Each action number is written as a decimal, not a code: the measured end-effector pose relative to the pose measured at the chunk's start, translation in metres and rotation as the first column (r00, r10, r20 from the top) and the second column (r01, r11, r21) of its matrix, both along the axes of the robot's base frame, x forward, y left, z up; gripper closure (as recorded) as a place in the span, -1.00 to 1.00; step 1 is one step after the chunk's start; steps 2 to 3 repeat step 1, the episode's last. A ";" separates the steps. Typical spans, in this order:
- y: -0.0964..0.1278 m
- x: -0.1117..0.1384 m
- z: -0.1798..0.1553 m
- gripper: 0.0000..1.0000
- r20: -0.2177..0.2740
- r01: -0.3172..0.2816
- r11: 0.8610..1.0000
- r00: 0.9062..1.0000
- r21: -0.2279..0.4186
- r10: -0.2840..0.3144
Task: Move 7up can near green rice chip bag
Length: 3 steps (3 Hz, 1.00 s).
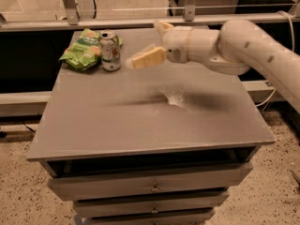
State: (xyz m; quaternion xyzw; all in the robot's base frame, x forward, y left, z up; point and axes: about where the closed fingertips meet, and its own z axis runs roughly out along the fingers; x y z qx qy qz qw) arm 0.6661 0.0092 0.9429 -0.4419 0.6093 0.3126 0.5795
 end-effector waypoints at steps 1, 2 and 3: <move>-0.037 -0.033 0.003 -1.00 -0.008 -0.051 0.999 0.999 -0.001 0.051; -0.037 -0.033 0.003 -1.00 -0.008 -0.051 0.999 0.999 -0.001 0.051; -0.037 -0.033 0.003 -1.00 -0.008 -0.051 0.999 0.999 -0.001 0.051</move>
Offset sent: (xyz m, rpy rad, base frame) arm 0.0000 0.0000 0.0000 0.0000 0.0000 0.0000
